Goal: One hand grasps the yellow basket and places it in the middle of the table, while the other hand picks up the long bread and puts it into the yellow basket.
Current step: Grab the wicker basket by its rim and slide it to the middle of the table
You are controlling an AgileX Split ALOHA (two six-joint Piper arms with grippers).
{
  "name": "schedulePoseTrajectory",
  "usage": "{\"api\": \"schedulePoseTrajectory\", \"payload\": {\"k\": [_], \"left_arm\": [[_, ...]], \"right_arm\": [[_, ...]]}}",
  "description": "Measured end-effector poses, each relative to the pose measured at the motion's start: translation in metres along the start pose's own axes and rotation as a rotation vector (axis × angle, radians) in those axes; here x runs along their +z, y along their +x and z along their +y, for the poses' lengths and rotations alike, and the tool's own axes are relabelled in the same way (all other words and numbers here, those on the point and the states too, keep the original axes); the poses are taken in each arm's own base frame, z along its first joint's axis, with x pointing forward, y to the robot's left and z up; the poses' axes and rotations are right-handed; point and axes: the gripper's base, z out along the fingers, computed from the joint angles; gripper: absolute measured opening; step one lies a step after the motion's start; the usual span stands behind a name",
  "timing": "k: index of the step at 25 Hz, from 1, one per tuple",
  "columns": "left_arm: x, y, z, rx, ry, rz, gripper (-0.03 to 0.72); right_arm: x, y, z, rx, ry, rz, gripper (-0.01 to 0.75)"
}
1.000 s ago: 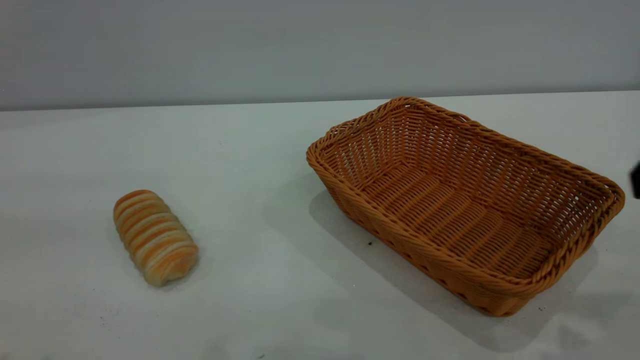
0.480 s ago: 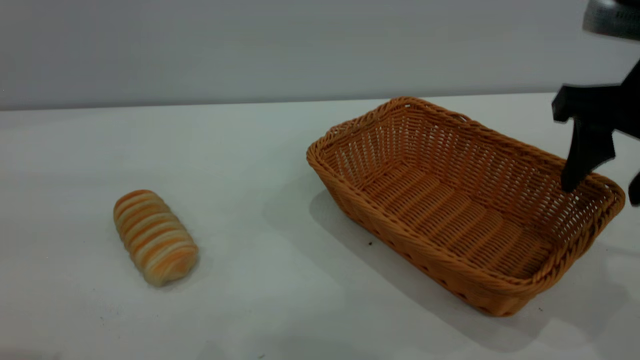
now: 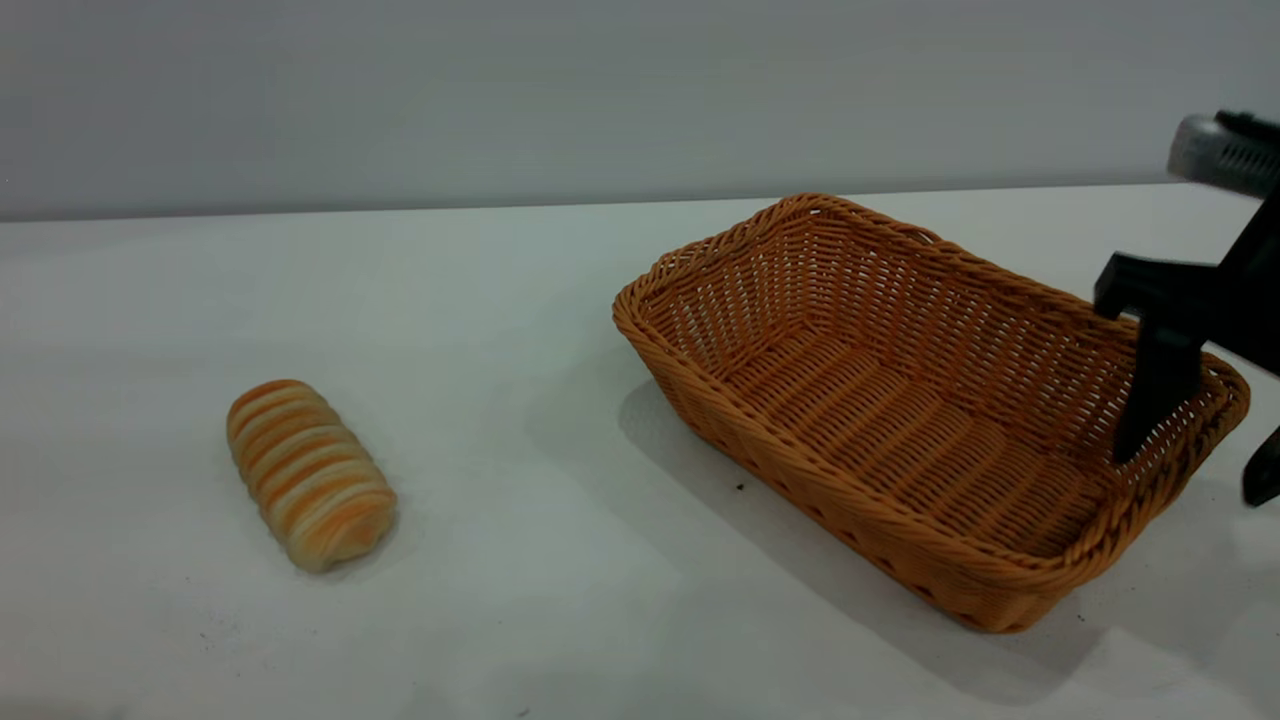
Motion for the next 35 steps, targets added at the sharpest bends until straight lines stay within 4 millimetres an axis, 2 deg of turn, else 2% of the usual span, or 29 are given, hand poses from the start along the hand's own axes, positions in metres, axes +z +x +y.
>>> {"api": "schedulePoseTrajectory", "payload": {"k": [5, 7, 10, 14, 16, 21, 26, 31, 35], "left_arm": [[0.000, 0.000, 0.000, 0.000, 0.000, 0.000, 0.459], [0.000, 0.000, 0.000, 0.000, 0.000, 0.000, 0.459], [0.000, 0.000, 0.000, 0.000, 0.000, 0.000, 0.459], [0.000, 0.000, 0.000, 0.000, 0.000, 0.000, 0.459], [0.000, 0.000, 0.000, 0.000, 0.000, 0.000, 0.459], [0.000, 0.000, 0.000, 0.000, 0.000, 0.001, 0.459], [0.000, 0.000, 0.000, 0.000, 0.000, 0.001, 0.459], [0.000, 0.000, 0.000, 0.000, 0.000, 0.001, 0.459], [0.000, 0.000, 0.000, 0.000, 0.000, 0.001, 0.459]], "right_arm": [[0.024, 0.001, 0.000, 0.027, -0.016, 0.041, 0.558], [0.034, 0.004, -0.002, 0.015, -0.012, 0.069, 0.531], [0.044, 0.006, -0.003, 0.002, -0.007, 0.095, 0.392], [0.045, 0.002, -0.001, -0.029, -0.023, 0.067, 0.110], [0.045, -0.002, 0.001, -0.075, -0.028, 0.052, 0.050], [0.041, -0.012, 0.010, -0.121, -0.042, 0.075, 0.046], [0.027, -0.034, 0.033, -0.137, -0.130, 0.073, 0.046], [0.013, -0.048, 0.056, -0.163, -0.259, 0.069, 0.046], [0.018, -0.049, 0.062, -0.202, -0.292, 0.115, 0.046]]}}
